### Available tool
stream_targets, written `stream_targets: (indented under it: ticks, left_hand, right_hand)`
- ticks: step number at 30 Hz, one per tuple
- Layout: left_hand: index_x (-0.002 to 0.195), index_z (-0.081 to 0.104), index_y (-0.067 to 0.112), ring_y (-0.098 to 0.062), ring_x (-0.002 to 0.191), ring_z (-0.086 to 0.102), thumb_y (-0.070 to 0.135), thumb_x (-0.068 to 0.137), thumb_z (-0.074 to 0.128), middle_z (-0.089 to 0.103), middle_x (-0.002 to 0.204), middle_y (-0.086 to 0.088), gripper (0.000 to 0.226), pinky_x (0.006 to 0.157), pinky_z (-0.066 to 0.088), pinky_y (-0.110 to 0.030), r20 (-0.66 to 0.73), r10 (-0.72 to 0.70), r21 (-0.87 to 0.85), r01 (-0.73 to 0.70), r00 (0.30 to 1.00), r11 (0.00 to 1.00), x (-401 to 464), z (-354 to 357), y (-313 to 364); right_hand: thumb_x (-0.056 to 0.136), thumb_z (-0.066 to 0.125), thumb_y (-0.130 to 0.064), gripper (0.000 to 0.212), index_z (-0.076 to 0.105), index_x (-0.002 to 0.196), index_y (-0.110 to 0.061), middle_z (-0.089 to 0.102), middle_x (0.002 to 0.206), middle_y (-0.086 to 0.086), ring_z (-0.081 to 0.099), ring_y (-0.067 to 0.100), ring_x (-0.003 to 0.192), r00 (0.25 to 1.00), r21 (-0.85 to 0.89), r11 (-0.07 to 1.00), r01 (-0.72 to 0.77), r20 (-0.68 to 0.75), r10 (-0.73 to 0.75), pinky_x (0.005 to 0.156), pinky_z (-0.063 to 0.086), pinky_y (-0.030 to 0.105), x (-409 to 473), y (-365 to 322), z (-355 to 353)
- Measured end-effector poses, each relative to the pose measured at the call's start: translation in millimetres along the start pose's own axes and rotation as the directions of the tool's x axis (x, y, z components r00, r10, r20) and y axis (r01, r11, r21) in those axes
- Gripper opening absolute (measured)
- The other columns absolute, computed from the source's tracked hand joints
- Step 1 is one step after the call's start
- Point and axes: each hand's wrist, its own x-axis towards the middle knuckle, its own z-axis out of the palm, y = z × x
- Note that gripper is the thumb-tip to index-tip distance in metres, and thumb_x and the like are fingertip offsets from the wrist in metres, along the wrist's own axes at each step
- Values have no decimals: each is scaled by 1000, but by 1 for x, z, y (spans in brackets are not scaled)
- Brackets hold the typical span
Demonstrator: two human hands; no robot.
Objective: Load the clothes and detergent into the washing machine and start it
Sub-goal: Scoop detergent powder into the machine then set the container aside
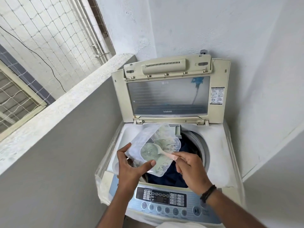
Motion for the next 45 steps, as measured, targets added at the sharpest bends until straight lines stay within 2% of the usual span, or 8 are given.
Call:
stream_targets:
  ticks: [5,11,19,25,32,39,42,45]
  left_hand:
    - [126,43,41,-9,120,56,43,40,94,52,131,9,100,89,52,-28,-14,-27,-32,27,1000,999,6,1,-7]
    - [118,46,54,-30,124,58,53,34,101,52,139,1,100,100,51,-58,-108,-153,-73,145,982,987,19,0,-21]
    - [117,46,51,-30,119,61,56,29,99,48,142,-6,103,87,59,-56,-123,-283,-171,260,951,950,37,7,-31]
    - [130,39,39,-26,114,62,47,41,95,48,138,-2,106,83,60,-52,-117,-331,-212,302,936,929,51,17,-35]
    - [130,35,43,-25,112,59,48,41,99,44,141,-5,109,79,60,-50,-165,-388,-218,350,907,911,61,13,-45]
    - [133,36,41,-35,114,61,54,25,99,48,139,-8,125,76,61,-54,-160,-426,-247,381,890,891,63,3,-50]
    - [135,38,35,-30,113,60,46,32,95,49,137,-8,118,73,61,-50,-161,-416,-263,367,895,892,59,3,-51]
    - [135,39,35,-30,113,60,45,36,95,48,137,-8,114,75,61,-52,-170,-418,-260,368,893,893,56,2,-50]
  right_hand:
    - [100,52,-7,26,73,97,-22,48,53,5,33,11,44,992,215,970,-111,-28,120,43,27,22,10,2,4]
    - [100,52,-5,22,73,99,-13,45,50,5,29,12,40,981,311,937,-161,-51,185,41,23,21,25,0,-1]
    - [98,53,-2,21,73,97,-7,40,53,10,25,13,41,958,441,868,-229,-54,281,42,18,21,34,-2,-11]
    - [97,53,1,19,71,97,-2,43,53,8,26,12,40,934,539,798,-269,-54,352,41,17,21,49,-4,-23]
    - [97,52,0,18,70,98,-1,42,54,5,25,12,41,928,575,779,-249,-88,362,40,17,21,86,4,-36]
    - [96,53,-2,19,69,87,1,43,55,6,26,13,42,905,480,832,-277,-160,394,41,19,21,131,40,-31]
    - [95,52,-5,21,67,88,8,44,55,7,29,15,43,891,342,881,-328,-197,408,42,23,23,148,62,-24]
    - [95,54,-8,21,72,86,-5,51,56,4,38,16,45,908,129,933,-335,-218,357,47,30,26,158,75,-19]
